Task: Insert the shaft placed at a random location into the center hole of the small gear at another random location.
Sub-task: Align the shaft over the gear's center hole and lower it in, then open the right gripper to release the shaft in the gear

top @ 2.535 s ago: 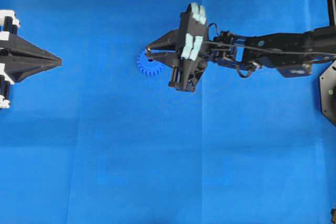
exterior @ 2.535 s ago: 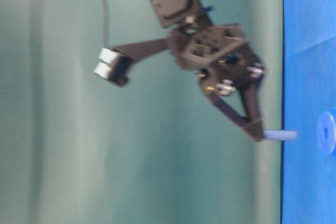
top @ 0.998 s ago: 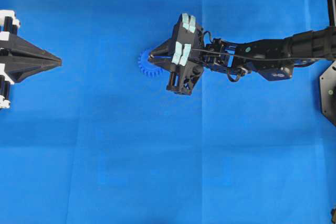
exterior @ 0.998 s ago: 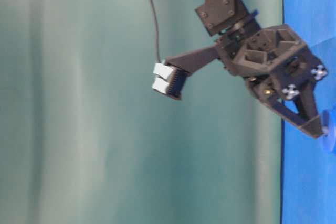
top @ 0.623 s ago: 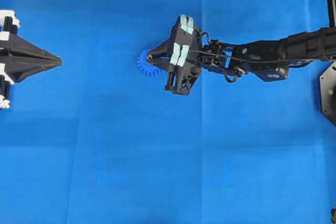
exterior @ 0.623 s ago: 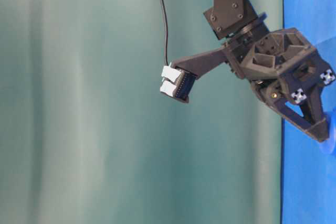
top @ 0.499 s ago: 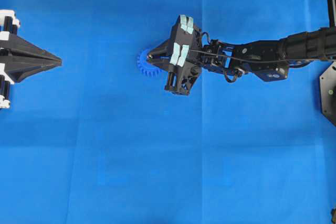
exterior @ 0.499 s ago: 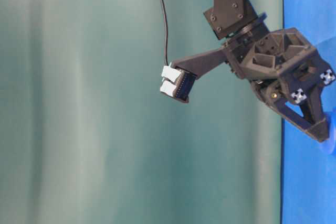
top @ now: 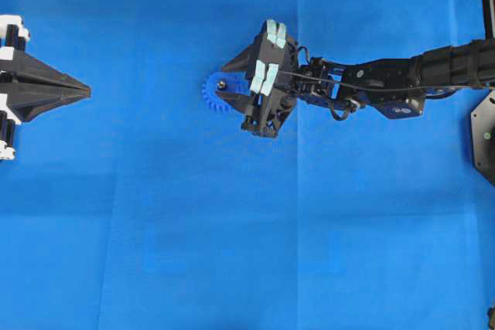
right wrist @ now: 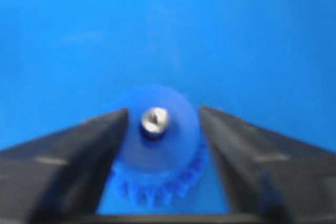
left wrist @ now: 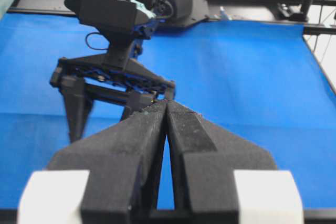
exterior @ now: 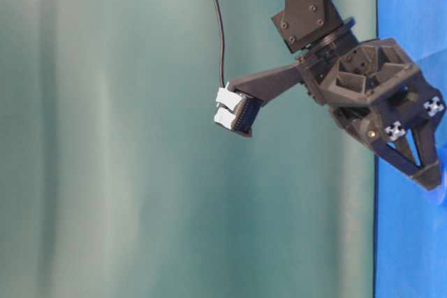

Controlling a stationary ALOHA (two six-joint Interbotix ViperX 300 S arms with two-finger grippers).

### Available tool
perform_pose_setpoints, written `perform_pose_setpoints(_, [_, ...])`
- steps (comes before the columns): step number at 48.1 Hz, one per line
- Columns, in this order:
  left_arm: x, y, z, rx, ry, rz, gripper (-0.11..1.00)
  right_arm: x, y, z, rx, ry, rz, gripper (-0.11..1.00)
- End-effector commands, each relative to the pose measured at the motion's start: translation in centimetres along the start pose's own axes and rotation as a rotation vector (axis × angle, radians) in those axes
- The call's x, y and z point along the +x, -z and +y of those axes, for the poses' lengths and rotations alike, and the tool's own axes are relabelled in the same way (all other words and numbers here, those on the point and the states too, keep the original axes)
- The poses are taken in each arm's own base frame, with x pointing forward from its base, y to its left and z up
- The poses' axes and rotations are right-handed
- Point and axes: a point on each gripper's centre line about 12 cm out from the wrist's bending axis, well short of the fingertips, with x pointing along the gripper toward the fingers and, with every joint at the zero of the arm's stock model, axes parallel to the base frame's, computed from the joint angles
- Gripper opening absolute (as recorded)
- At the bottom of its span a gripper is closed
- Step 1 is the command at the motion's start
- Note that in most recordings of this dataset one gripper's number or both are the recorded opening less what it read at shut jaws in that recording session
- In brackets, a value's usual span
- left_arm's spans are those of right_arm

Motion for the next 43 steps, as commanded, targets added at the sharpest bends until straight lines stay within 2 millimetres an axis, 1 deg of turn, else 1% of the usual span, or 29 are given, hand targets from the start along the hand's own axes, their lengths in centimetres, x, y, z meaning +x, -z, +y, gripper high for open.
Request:
perform_pose_setpoints(1, [0.1,-0.4,0.0,-0.002,-0.001,-0.012,0.0,-0.7,-2.2,0.5,0.008,-0.013,-0.061,0.74])
perform_pose_setpoints(3, [0.1,-0.4,0.0,-0.002,-0.001,-0.012,0.0,-0.9,-2.6,0.7,0.008,-0.016,-0.07,0.83])
perform_pose_setpoints(4, [0.1,-0.4,0.0,-0.002,-0.001,-0.011,0.0,-1.2,-2.8,0.6,0.008,-0.017,-0.074,0.84])
perform_pose_setpoints(12, [0.1,-0.3,0.0,-0.002,-0.003,-0.008,0.0,-2.8,-4.8,0.9,0.012,-0.03,-0.114,0.76])
perform_pose_setpoints(22, [0.1,-0.4,0.0,-0.002,-0.001,-0.009,0.0,-5.7,-7.8,1.4,0.017,-0.055,-0.156,0.77])
perform_pose_setpoints(27, [0.1,-0.4,0.0,-0.002,-0.001,-0.009,0.0,-7.0,-8.9,1.6,0.018,-0.064,-0.177,0.77])
perform_pose_setpoints(31, [0.1,-0.4,0.0,-0.002,-0.001,-0.011,0.0,-7.5,-9.2,1.6,0.018,-0.066,-0.19,0.77])
perform_pose_setpoints(38, [0.1,-0.4,0.0,-0.002,-0.001,-0.009,0.0,-7.6,-8.8,1.5,0.018,-0.065,-0.178,0.77])
perform_pose_setpoints(43, [0.1,-0.4,0.0,-0.002,-0.001,-0.009,0.0,-8.1,-8.5,1.5,0.017,-0.067,-0.176,0.77])
